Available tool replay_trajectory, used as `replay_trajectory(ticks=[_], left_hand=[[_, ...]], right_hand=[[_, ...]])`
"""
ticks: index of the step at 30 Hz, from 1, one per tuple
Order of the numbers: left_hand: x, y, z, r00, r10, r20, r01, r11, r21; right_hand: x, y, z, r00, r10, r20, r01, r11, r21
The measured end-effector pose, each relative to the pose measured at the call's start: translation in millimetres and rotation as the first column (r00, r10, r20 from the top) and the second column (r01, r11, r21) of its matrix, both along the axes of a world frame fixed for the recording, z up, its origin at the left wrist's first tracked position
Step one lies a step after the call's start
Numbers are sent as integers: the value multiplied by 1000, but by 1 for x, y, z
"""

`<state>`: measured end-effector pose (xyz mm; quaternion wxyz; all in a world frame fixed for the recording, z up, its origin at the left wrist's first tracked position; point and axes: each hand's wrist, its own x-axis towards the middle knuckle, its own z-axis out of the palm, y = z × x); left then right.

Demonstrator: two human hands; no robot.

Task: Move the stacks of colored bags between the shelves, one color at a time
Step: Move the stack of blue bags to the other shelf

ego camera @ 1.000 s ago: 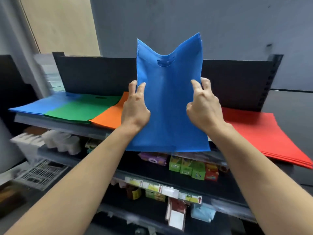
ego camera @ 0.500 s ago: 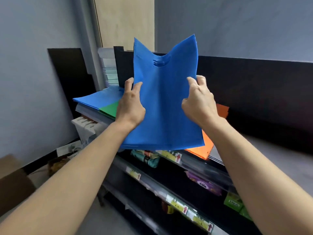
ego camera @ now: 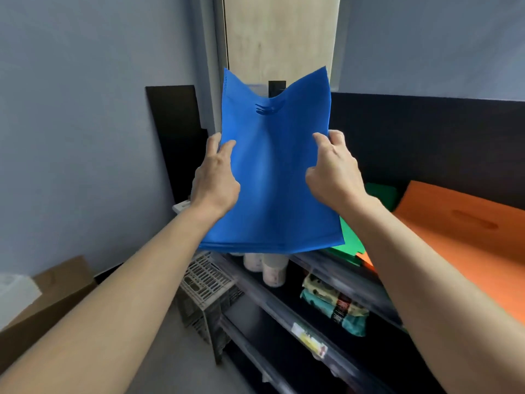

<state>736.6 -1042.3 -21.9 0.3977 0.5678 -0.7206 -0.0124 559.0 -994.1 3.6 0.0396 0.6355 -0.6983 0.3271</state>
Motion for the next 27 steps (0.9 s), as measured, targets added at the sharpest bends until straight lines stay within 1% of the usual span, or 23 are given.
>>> replay_trajectory(ticks=[4,7,11,15,23,27], left_hand=[[50,-49,7,999,-3,35,3,1000,1],[64,-83,9,998,-44,42,43,999,6],[65,-127,6,992,-124,34,123,992,18],[58,-168,1,987,-162,0,162,986,39],[55,-241,2,980,-198,31,197,980,37],[48,-289,-6,959,-277,63,271,959,79]], right_hand=[[47,-43,2,1000,-18,-2,18,1000,18],[62,-71,4,998,-66,-2,66,998,13],[66,-105,2,993,-115,-2,115,993,28],[60,-139,-2,992,-129,8,128,990,61],[60,-201,-5,985,-171,15,167,975,144],[59,-226,-9,971,-237,20,229,955,188]])
